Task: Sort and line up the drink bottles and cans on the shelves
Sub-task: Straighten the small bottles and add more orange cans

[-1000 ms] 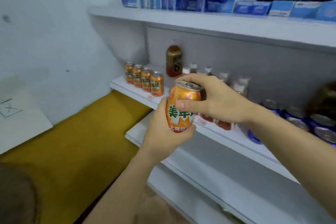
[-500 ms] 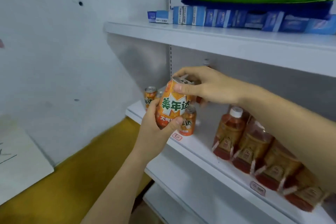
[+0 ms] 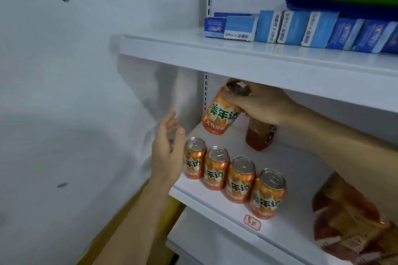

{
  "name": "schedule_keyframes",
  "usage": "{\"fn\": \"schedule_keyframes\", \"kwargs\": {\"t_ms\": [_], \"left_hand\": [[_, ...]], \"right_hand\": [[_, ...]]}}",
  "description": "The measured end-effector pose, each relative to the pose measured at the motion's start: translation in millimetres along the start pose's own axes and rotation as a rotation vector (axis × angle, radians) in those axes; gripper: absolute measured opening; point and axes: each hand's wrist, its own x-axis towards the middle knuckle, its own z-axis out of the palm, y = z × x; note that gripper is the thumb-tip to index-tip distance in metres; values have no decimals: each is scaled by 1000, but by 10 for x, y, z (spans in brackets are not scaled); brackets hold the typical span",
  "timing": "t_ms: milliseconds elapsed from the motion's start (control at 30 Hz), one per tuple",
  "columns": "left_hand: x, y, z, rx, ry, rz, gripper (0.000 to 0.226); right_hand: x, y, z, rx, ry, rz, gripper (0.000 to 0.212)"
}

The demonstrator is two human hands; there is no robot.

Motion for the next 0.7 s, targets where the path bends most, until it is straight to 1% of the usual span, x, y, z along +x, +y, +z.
{"fn": "schedule_keyframes", "kwargs": {"t_ms": [67,100,133,233,300,400,467,600,700], "left_hand": [[83,-282,-56,-125,-9,-122,49],[104,-389,-47,-193,-47,-199,49],[115,-493,-25,-245,-90,-272,53],[149,-748,76,-309,-204,-391,84],[177,-869,141,-379,-282,-433,92],[166,-983,197,-502,-372,-494,81],[156,-998,210,-541,-434,-513,81],[180,-1002,208,-541,-555,-490,111],[184,-1077,219,-541,-593,-497,116]], "right_hand": [[235,-2,163,-77,12,-9,24],[354,16,250,-101,8,-11,28],[467,47,342,-124,-3,0,33],[731,181,615,-185,-86,79,37],[846,279,759,-216,-169,151,40],[921,380,903,-213,-269,240,41],[949,428,984,-240,-300,263,39],[1009,481,1107,-261,-304,294,33],[1060,498,1164,-288,-319,294,36]]}}
